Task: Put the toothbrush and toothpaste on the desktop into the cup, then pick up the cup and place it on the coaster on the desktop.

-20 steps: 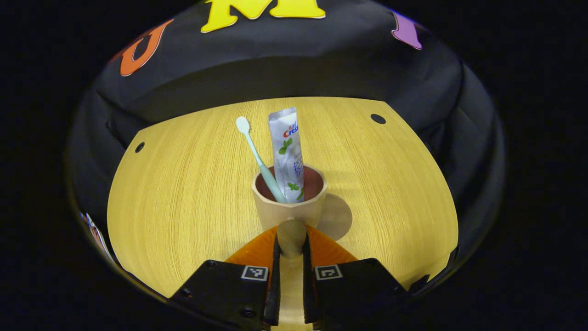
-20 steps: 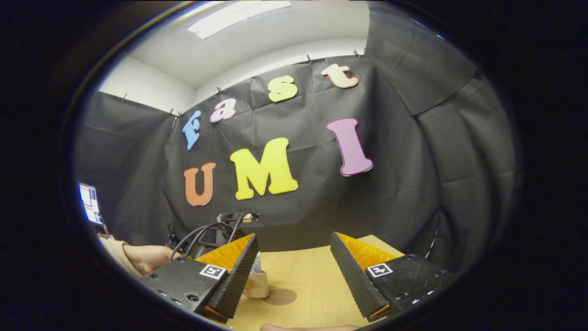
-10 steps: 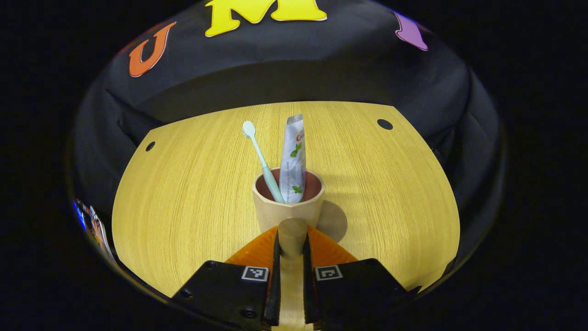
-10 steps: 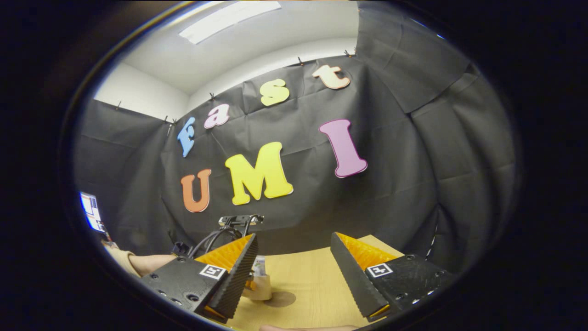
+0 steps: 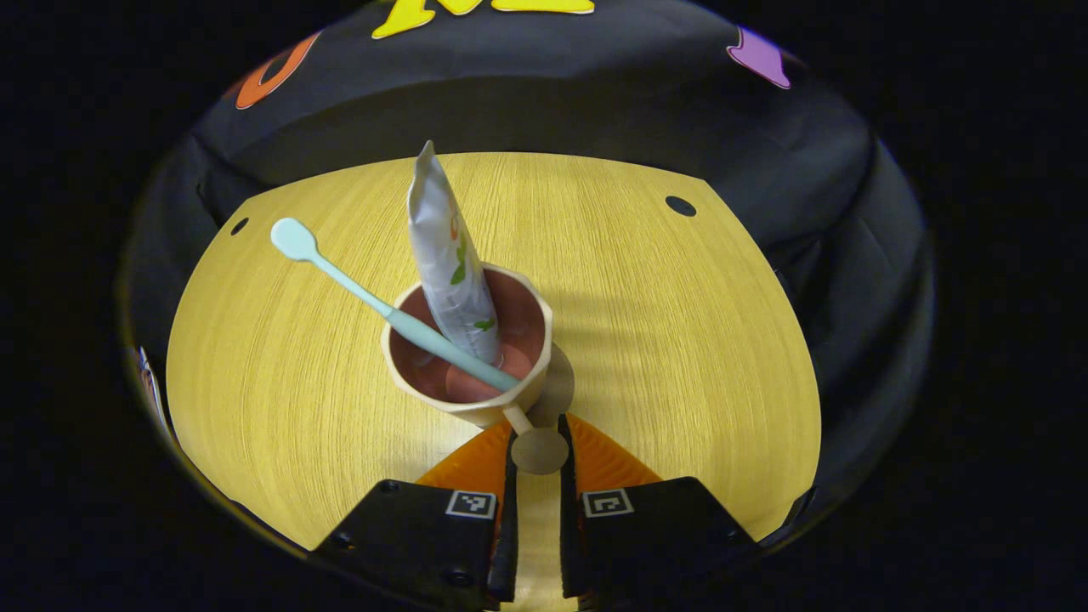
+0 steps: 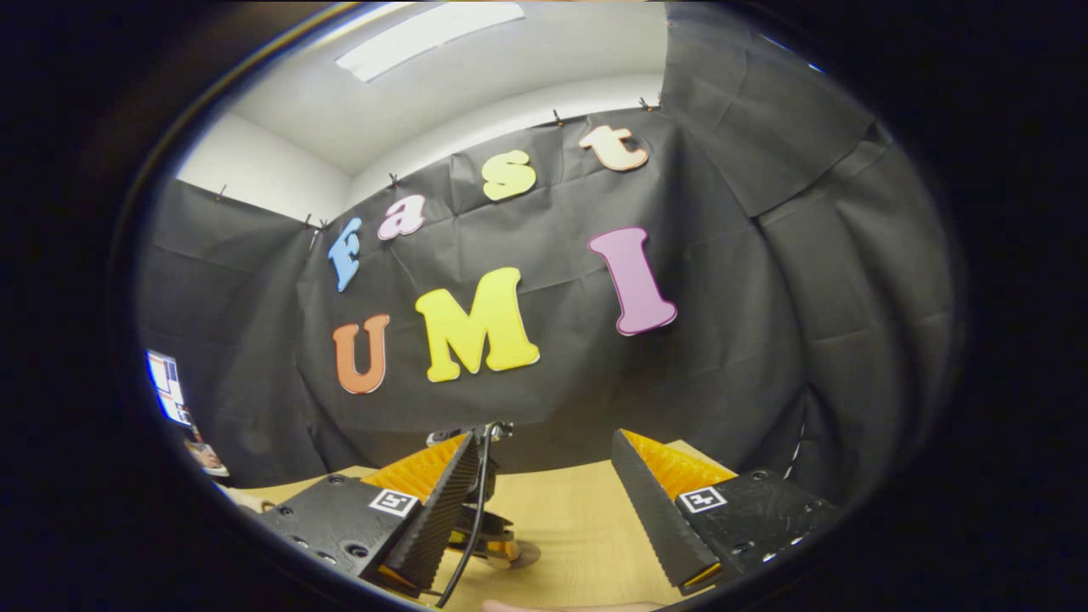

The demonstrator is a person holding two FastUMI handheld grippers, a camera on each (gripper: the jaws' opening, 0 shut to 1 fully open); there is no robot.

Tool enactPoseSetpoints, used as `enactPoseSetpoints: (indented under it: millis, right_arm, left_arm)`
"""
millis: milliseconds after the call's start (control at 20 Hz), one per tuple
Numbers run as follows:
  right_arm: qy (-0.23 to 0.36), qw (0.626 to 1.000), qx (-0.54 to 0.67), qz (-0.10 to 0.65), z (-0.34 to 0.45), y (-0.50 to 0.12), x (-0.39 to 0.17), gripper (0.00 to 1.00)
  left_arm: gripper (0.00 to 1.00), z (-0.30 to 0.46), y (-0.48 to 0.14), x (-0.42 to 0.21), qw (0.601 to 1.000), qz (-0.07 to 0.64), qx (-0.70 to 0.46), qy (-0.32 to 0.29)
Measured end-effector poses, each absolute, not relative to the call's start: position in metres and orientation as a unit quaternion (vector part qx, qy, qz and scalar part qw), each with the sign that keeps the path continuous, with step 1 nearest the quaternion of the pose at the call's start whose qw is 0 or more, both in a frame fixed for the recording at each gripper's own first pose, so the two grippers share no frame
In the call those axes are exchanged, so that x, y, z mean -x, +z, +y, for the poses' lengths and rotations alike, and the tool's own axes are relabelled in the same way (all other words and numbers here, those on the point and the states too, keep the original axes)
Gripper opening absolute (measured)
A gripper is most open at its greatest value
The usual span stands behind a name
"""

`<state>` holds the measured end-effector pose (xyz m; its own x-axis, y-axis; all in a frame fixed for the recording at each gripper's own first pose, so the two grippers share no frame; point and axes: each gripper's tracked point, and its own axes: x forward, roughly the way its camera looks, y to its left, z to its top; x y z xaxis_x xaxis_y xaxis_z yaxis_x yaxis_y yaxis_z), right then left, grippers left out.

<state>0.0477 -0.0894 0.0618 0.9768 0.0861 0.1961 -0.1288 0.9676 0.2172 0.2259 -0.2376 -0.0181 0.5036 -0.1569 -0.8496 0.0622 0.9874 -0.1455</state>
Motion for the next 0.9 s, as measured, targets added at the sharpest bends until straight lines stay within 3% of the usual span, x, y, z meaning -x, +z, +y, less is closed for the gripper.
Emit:
enactPoseSetpoints:
  millis: [100,150,200,300,400,450,500,550,750,900]
  right_arm:
    - [0.053,0.987,-0.12,-0.091,-0.092,0.06,-0.05,0.95]
    - [0.054,0.987,-0.122,-0.088,-0.093,0.058,-0.052,0.95]
    - [0.055,0.987,-0.123,-0.084,-0.092,0.056,-0.054,0.95]
    - [0.057,0.988,-0.122,-0.078,-0.092,0.053,-0.054,0.95]
    - [0.063,0.988,-0.122,-0.072,-0.087,0.05,-0.056,0.95]
    - [0.069,0.987,-0.124,-0.07,-0.083,0.049,-0.055,0.95]
    - [0.076,0.987,-0.126,-0.067,-0.079,0.048,-0.055,0.95]
    - [0.079,0.987,-0.126,-0.066,-0.076,0.047,-0.055,0.95]
    - [0.076,0.99,-0.105,-0.062,-0.065,0.042,-0.056,0.95]
    - [0.078,0.992,-0.083,-0.058,-0.047,0.036,-0.053,0.95]
  left_arm:
    - [0.24,-0.239,-0.002,-0.24,0.866,0.494,0.043,-0.067]
    - [0.26,-0.26,-0.053,-0.203,0.866,0.492,0.053,-0.068]
    - [0.29,-0.233,-0.028,-0.215,0.867,0.491,0.057,-0.066]
    - [0.55,-0.223,-0.004,-0.222,0.87,0.488,0.041,-0.063]
    - [0.64,-0.217,0.005,-0.217,0.877,0.474,0.028,-0.066]
    - [0.76,-0.218,0.011,-0.214,0.88,0.467,0.033,-0.077]
    - [0.71,-0.218,0.022,-0.211,0.886,0.454,0.036,-0.087]
    - [0.77,-0.214,0.034,-0.21,0.895,0.435,0.035,-0.089]
    - [0.84,-0.209,0.079,-0.184,0.931,0.34,0.054,-0.12]
    - [0.91,-0.192,0.117,-0.181,0.958,0.26,0.056,-0.11]
